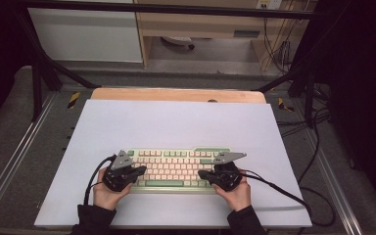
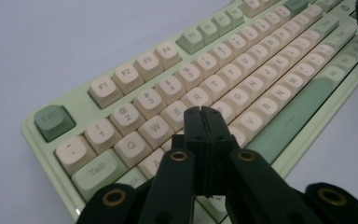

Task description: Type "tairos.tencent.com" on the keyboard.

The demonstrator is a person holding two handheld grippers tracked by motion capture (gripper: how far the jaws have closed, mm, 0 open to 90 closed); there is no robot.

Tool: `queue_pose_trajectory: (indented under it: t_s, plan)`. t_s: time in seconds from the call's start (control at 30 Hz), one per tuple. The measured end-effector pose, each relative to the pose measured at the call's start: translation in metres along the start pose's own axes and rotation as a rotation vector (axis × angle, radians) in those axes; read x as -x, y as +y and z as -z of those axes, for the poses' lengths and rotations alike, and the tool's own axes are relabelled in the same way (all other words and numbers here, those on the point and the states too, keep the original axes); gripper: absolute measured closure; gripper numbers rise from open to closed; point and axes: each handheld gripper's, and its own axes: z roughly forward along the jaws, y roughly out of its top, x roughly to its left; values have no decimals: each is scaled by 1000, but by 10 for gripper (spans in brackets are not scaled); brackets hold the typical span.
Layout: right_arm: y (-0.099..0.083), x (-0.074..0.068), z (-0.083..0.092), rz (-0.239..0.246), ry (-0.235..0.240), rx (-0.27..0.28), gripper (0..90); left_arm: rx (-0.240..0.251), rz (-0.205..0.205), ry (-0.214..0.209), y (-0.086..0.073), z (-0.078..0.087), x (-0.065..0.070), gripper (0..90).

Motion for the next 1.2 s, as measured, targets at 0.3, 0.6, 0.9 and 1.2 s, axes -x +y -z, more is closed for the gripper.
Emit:
queue_pose_trajectory:
  t_s: [0.3, 0.6, 0.9, 1.2]
  plan:
    - [11, -7, -12, 26, 14, -14, 900, -1, 17, 11, -11, 9, -7, 899]
    - [15, -10, -22, 24, 27, -17, 900, 6, 26, 4, -16, 11, -9, 898]
    - [10, -11, -33, 17, 38, -25, 900, 11, 35, 3, -18, 13, -12, 895]
    - [7, -12, -39, 13, 45, -35, 900, 5, 34, 3, -19, 11, -12, 895]
